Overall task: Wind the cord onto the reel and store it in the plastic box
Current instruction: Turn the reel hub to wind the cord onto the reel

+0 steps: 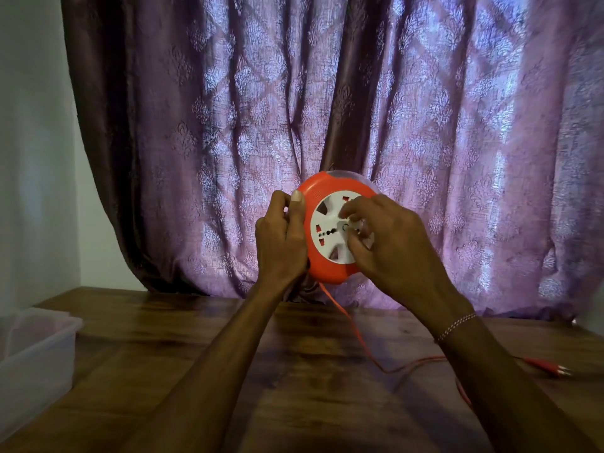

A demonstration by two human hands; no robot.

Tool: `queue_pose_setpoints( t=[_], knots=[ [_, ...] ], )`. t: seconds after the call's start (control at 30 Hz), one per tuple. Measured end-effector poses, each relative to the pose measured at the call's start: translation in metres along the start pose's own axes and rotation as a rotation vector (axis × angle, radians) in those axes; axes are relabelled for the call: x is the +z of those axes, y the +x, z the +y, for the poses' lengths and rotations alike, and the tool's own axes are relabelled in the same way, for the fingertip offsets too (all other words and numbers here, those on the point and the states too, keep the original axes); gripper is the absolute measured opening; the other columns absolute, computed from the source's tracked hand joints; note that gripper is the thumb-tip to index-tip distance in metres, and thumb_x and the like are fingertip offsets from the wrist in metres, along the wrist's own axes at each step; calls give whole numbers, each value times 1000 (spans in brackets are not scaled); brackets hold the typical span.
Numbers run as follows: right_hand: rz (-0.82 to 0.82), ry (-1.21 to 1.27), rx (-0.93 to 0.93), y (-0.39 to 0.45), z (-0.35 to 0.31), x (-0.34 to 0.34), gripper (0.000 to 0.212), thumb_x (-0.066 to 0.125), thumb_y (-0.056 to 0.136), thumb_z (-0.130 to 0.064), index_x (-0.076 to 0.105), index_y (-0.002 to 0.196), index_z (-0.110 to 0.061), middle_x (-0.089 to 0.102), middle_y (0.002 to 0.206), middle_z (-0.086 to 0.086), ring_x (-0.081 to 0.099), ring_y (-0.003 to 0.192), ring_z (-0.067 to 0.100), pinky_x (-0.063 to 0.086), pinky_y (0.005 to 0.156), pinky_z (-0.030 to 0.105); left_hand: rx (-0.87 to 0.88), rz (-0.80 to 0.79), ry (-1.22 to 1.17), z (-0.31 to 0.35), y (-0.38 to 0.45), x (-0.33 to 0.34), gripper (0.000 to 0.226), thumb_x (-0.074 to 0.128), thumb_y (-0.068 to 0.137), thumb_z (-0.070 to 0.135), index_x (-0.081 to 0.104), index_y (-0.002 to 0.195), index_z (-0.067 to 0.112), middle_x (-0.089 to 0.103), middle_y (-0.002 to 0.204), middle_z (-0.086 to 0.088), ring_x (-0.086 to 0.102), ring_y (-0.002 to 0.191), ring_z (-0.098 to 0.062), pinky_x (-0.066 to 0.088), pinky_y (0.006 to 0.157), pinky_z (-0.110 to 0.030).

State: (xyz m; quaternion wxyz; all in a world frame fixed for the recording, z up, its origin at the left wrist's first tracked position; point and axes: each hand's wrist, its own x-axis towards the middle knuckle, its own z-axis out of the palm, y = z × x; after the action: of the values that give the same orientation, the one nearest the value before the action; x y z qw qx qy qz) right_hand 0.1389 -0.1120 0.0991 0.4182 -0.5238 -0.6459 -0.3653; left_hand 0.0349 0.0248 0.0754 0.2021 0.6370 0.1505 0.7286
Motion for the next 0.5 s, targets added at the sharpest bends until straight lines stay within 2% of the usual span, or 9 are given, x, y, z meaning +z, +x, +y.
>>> queue_pose_setpoints(
  t=[0.07,0.1,0.17,0.23,0.37,0.5],
  knots=[
    [-130,-66,-133,0,-1,-3,36,55,78,-4,68,108,-21,57,117,9,55,106,28,53,73,43,12,-6,-2,1,0,0,37,36,102,55,39,73,32,58,60,16,48,49,-5,38,48,-38],
    [-165,-107,-184,0,0,-5,39,53,76,-4,69,107,-23,55,124,9,50,111,27,51,70,39,16,-8,-3,2,0,-1,37,36,102,55,40,73,32,59,61,17,48,49,-5,38,49,-36],
    [-180,-193,-280,0,1,-8,36,45,76,-11,70,99,-25,56,131,5,43,113,23,34,68,25,16,-20,-11,3,0,-1,37,36,102,54,41,74,30,60,62,17,50,50,-4,40,49,-37],
    [-183,-243,-331,1,4,-10,37,37,77,-19,71,89,-25,59,132,0,41,106,20,20,72,19,6,-38,-29,3,0,-1,37,37,102,54,41,75,29,60,62,15,50,50,-6,43,50,-43],
    [-219,-284,-352,3,15,-11,34,43,79,-26,76,79,-32,62,132,-5,41,100,19,21,74,20,11,-82,-54,5,1,-3,36,39,104,49,43,77,26,58,61,13,47,50,-7,44,50,-48],
    [-250,-333,-378,3,22,-6,40,38,81,-33,78,82,-37,62,133,-6,47,99,24,38,73,33,17,-116,-50,6,0,-3,36,41,105,44,47,82,17,60,62,14,51,50,-6,43,48,-46]
  ],
)
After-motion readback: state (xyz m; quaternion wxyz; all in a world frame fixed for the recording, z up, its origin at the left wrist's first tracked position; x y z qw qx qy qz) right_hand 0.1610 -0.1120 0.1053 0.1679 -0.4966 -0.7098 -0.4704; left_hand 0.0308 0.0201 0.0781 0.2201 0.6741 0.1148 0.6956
